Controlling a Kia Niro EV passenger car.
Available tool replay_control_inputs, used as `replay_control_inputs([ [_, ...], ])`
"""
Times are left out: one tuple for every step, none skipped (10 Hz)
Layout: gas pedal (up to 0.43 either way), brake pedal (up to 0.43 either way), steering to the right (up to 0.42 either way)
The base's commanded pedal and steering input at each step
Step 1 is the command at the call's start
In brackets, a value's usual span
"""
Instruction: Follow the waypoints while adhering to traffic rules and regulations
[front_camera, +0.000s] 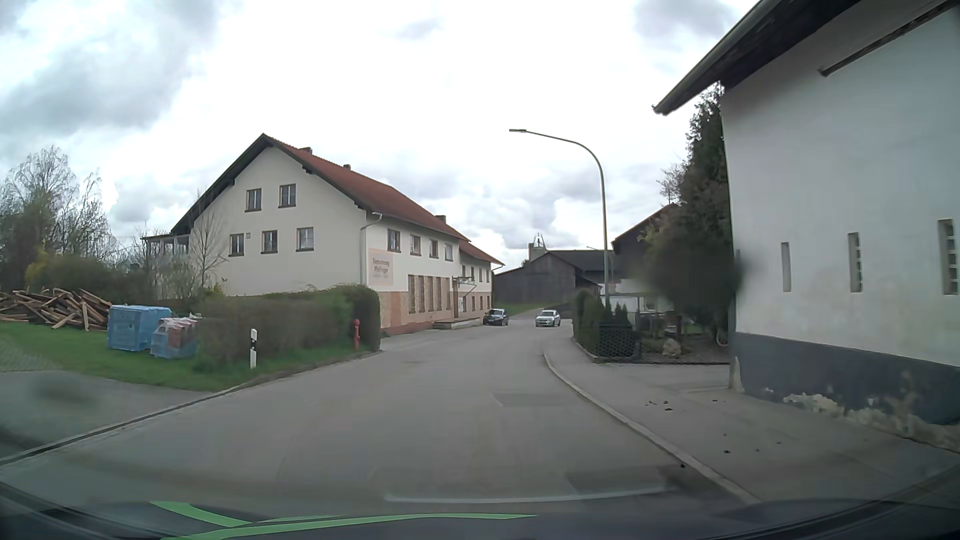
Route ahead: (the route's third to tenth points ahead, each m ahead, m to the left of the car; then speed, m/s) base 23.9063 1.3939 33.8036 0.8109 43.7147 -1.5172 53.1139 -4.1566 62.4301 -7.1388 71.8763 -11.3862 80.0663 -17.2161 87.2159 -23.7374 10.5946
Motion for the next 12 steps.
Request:
replay_control_inputs([
  [0.0, 0.006, 0.0],
  [0.0, 0.0, 0.0],
  [0.0, 0.0, 0.003],
  [0.0, 0.0, 0.005],
  [0.0, 0.0, 0.005],
  [0.0, 0.0, 0.007],
  [0.0, 0.0, 0.009],
  [0.0, 0.0, 0.013],
  [0.0, 0.0, 0.02],
  [0.0, 0.0, 0.023],
  [0.0, 0.0, 0.024],
  [0.0, 0.0, 0.025],
])
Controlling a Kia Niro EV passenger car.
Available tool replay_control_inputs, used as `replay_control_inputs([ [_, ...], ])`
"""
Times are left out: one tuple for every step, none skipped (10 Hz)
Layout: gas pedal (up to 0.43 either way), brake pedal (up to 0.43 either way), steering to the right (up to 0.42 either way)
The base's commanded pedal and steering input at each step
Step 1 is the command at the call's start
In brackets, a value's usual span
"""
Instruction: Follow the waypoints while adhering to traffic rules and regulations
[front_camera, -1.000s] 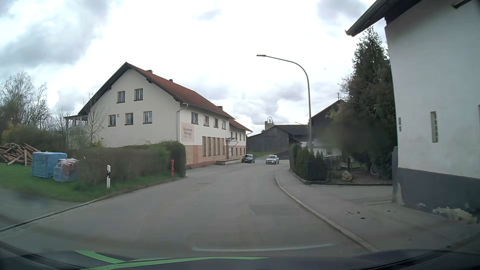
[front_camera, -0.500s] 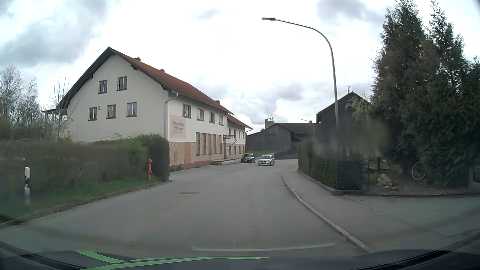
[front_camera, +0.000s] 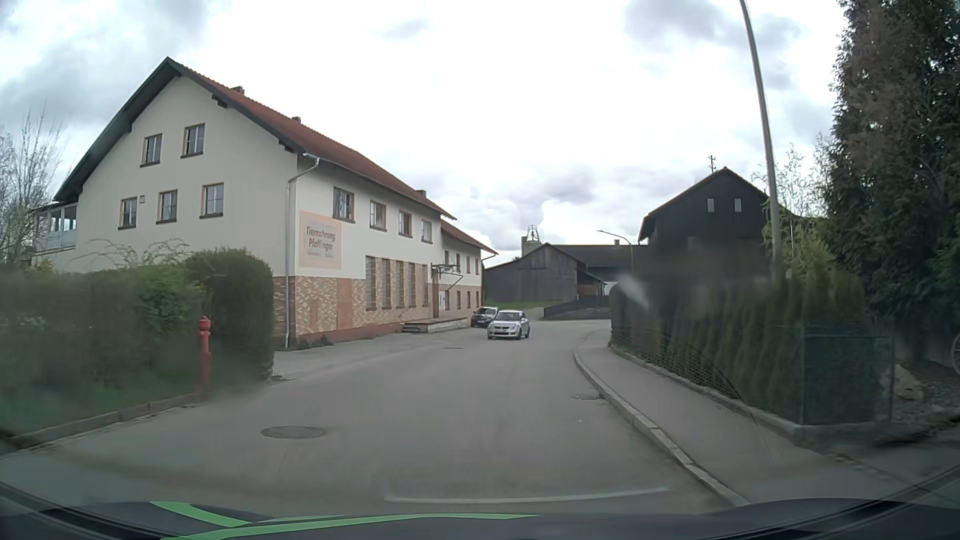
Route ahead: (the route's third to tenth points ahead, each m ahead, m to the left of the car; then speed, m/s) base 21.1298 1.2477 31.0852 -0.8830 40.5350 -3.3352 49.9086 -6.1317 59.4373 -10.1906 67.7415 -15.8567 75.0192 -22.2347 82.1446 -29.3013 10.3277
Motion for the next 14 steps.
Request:
replay_control_inputs([
  [0.0, 0.0, 0.025],
  [0.0, 0.0, 0.026],
  [0.0, 0.0, 0.028],
  [0.0, 0.0, 0.03],
  [0.0, 0.0, 0.032],
  [0.0, 0.0, 0.032],
  [0.0, 0.0, 0.031],
  [0.0, 0.0, 0.031],
  [0.0, 0.0, 0.031],
  [0.0, 0.0, 0.032],
  [0.0, 0.0, 0.032],
  [0.0, 0.0, 0.032],
  [0.0, 0.0, 0.032],
  [0.0, 0.0, 0.033],
])
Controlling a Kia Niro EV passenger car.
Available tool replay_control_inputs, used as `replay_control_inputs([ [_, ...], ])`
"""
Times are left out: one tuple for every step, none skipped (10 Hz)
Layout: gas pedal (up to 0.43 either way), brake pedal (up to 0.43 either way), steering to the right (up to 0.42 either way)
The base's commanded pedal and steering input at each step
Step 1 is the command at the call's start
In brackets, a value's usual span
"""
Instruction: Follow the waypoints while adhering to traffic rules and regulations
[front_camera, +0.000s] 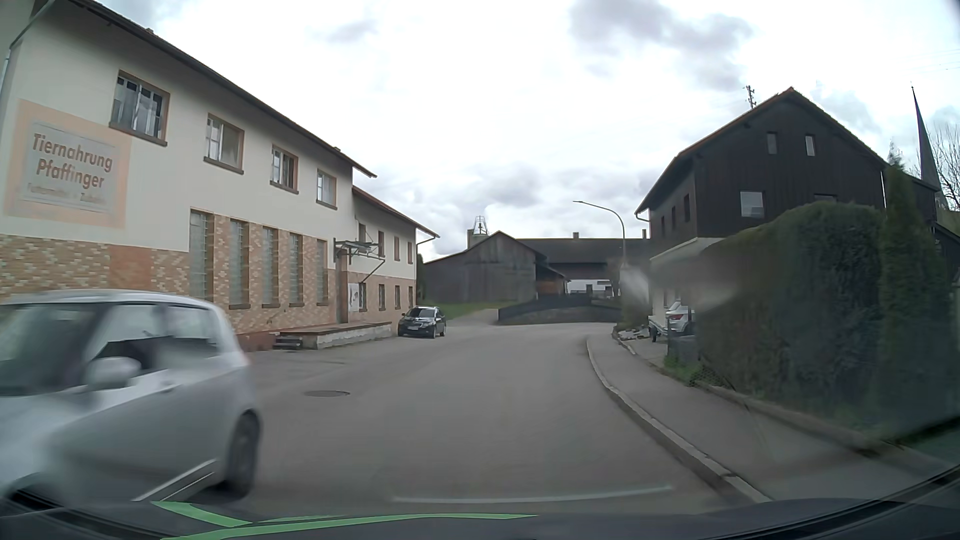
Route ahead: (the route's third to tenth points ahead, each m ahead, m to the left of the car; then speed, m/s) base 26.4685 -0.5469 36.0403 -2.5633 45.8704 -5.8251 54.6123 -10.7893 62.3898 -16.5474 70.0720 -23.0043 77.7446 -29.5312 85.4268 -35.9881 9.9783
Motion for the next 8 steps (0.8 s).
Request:
replay_control_inputs([
  [0.0, 0.0, 0.033],
  [0.0, 0.0, 0.033],
  [0.0, 0.0, 0.033],
  [0.0, 0.0, 0.033],
  [0.0, 0.0, 0.033],
  [0.0, 0.0, 0.033],
  [0.0, 0.0, 0.031],
  [0.0, 0.0, 0.031],
])
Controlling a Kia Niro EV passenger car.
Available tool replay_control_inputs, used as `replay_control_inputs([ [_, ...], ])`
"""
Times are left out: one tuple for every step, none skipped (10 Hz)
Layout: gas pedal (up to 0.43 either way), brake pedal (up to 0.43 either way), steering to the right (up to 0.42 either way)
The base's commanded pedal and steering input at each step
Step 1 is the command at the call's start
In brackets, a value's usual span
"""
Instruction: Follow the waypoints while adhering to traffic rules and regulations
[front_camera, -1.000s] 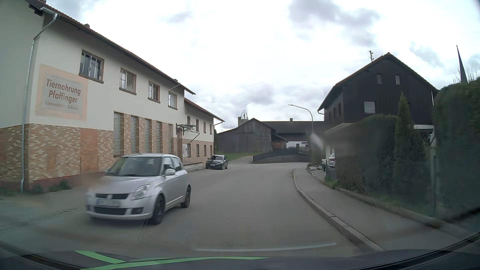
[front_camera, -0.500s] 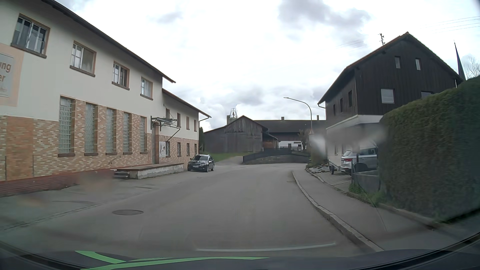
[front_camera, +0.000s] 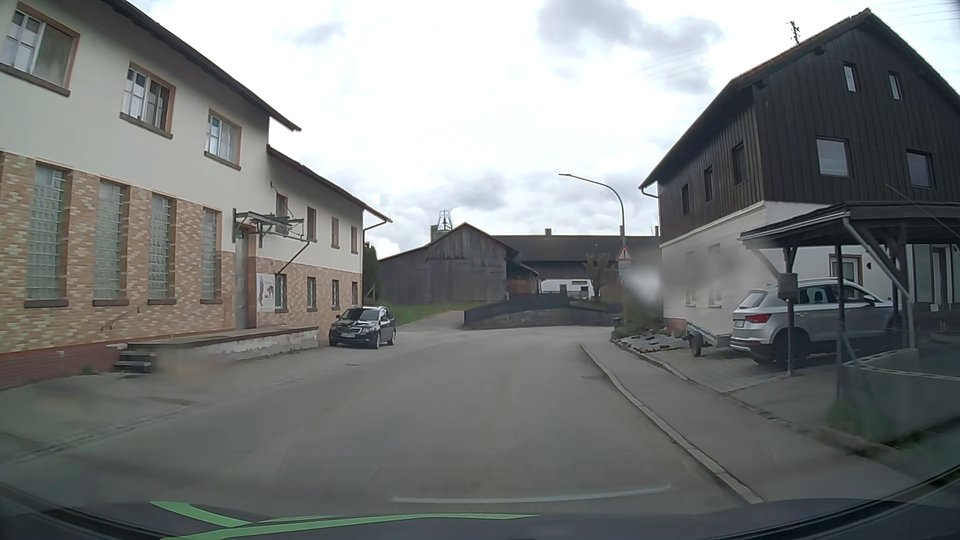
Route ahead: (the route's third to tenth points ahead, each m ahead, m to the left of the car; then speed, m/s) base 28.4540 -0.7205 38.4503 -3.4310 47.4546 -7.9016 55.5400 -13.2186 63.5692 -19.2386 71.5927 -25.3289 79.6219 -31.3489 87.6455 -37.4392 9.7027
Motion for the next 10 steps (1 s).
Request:
replay_control_inputs([
  [0.0, 0.0, 0.031],
  [0.0, 0.0, 0.031],
  [0.0, 0.0, 0.031],
  [0.0, 0.0, 0.031],
  [0.0, 0.0, 0.031],
  [0.0, 0.0, 0.031],
  [0.0, 0.0, 0.031],
  [0.0, 0.0, 0.031],
  [0.0, 0.0, 0.031],
  [0.0, 0.0, 0.031],
])
